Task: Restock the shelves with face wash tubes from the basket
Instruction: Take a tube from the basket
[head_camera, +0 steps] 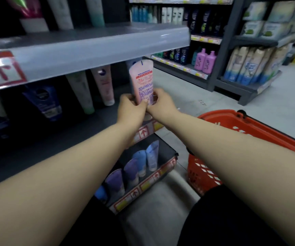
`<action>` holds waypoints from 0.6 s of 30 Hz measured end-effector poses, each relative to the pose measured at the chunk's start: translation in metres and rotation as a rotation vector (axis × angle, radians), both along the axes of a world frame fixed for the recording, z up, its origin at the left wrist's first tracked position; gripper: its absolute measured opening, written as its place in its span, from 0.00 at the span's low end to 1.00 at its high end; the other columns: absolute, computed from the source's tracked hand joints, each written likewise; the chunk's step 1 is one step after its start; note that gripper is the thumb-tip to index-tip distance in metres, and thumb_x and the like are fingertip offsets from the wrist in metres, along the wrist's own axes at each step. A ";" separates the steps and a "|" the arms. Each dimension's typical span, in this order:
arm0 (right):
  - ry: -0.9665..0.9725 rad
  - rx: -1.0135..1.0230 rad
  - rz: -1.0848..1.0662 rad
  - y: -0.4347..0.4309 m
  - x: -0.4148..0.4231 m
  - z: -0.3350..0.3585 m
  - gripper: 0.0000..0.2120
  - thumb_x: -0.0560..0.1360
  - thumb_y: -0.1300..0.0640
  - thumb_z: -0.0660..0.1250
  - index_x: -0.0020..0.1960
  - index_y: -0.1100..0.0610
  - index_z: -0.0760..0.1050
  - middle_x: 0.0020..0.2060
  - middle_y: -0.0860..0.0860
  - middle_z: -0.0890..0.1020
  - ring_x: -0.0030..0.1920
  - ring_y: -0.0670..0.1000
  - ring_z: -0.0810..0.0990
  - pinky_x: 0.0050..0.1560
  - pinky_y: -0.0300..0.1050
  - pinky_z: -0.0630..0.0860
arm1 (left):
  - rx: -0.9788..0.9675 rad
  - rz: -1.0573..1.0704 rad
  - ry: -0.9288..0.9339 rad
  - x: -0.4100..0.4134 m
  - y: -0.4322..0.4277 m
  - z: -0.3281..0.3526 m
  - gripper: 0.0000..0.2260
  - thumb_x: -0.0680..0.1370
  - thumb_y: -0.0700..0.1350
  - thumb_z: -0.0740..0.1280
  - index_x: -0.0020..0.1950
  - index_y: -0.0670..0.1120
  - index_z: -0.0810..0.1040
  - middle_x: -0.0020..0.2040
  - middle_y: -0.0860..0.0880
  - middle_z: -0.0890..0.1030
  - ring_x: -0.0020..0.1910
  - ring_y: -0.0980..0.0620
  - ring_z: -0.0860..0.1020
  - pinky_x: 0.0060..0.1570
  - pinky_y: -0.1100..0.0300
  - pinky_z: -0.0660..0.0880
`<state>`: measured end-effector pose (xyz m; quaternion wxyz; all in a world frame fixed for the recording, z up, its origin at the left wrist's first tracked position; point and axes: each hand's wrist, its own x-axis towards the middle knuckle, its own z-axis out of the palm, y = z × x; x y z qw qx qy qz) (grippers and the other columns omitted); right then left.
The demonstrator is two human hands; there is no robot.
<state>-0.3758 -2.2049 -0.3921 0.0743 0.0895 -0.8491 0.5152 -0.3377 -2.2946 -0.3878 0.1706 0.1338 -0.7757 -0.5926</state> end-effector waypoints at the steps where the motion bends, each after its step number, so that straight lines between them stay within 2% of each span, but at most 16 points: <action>1: 0.006 0.012 0.012 -0.013 -0.005 -0.001 0.17 0.71 0.59 0.70 0.58 0.61 0.74 0.53 0.57 0.82 0.53 0.55 0.81 0.53 0.43 0.77 | -0.026 0.062 -0.014 -0.004 -0.011 -0.001 0.16 0.75 0.45 0.69 0.60 0.41 0.72 0.52 0.46 0.80 0.48 0.51 0.78 0.41 0.66 0.68; 2: 0.011 0.030 0.029 -0.026 -0.009 -0.003 0.16 0.72 0.59 0.70 0.58 0.61 0.74 0.53 0.58 0.82 0.52 0.56 0.80 0.48 0.38 0.77 | -0.053 0.111 -0.029 -0.007 -0.021 -0.003 0.16 0.75 0.45 0.68 0.59 0.40 0.74 0.53 0.45 0.80 0.50 0.49 0.78 0.41 0.64 0.68; 4: 0.014 0.081 0.058 -0.048 -0.018 -0.012 0.14 0.73 0.58 0.68 0.57 0.61 0.74 0.52 0.59 0.81 0.52 0.58 0.80 0.42 0.38 0.73 | -0.108 0.152 -0.072 -0.017 -0.041 -0.013 0.14 0.75 0.45 0.68 0.57 0.39 0.77 0.55 0.42 0.81 0.54 0.46 0.79 0.45 0.61 0.70; 6: -0.017 0.101 0.066 -0.064 -0.028 -0.025 0.14 0.74 0.56 0.68 0.56 0.61 0.74 0.52 0.60 0.81 0.53 0.59 0.79 0.44 0.41 0.71 | -0.168 0.127 -0.110 -0.025 -0.057 -0.025 0.12 0.76 0.44 0.66 0.57 0.40 0.79 0.55 0.42 0.82 0.55 0.44 0.79 0.47 0.60 0.72; 9: -0.065 0.067 0.040 -0.081 -0.044 -0.038 0.17 0.71 0.55 0.71 0.56 0.61 0.74 0.53 0.58 0.81 0.54 0.58 0.79 0.51 0.46 0.74 | -0.207 0.096 -0.121 -0.033 -0.072 -0.041 0.12 0.79 0.42 0.62 0.60 0.42 0.79 0.58 0.42 0.80 0.58 0.44 0.78 0.56 0.57 0.73; 11: -0.064 0.068 0.047 -0.087 -0.050 -0.042 0.20 0.69 0.55 0.73 0.57 0.60 0.74 0.54 0.57 0.81 0.55 0.57 0.79 0.54 0.48 0.76 | -0.198 0.115 -0.108 -0.035 -0.075 -0.046 0.13 0.80 0.40 0.60 0.62 0.43 0.78 0.60 0.43 0.80 0.59 0.44 0.77 0.58 0.57 0.71; 15: -0.083 0.115 0.081 -0.083 -0.052 -0.043 0.23 0.67 0.56 0.75 0.59 0.61 0.75 0.55 0.56 0.81 0.55 0.55 0.79 0.51 0.42 0.74 | -0.145 0.080 -0.110 -0.033 -0.076 -0.044 0.14 0.78 0.36 0.60 0.60 0.44 0.79 0.58 0.45 0.81 0.58 0.47 0.78 0.56 0.61 0.70; 16: -0.082 0.151 0.082 -0.078 -0.050 -0.043 0.23 0.68 0.55 0.75 0.59 0.61 0.74 0.55 0.56 0.80 0.56 0.56 0.78 0.51 0.41 0.73 | -0.176 0.062 -0.127 -0.031 -0.076 -0.042 0.13 0.78 0.37 0.60 0.59 0.44 0.80 0.57 0.45 0.81 0.58 0.46 0.78 0.54 0.62 0.70; 18: -0.072 0.219 0.067 -0.065 -0.043 -0.042 0.28 0.69 0.55 0.74 0.65 0.62 0.70 0.61 0.58 0.77 0.61 0.57 0.76 0.57 0.44 0.72 | -0.275 0.037 -0.162 -0.021 -0.076 -0.035 0.13 0.77 0.38 0.61 0.57 0.44 0.81 0.56 0.45 0.81 0.57 0.45 0.78 0.52 0.62 0.69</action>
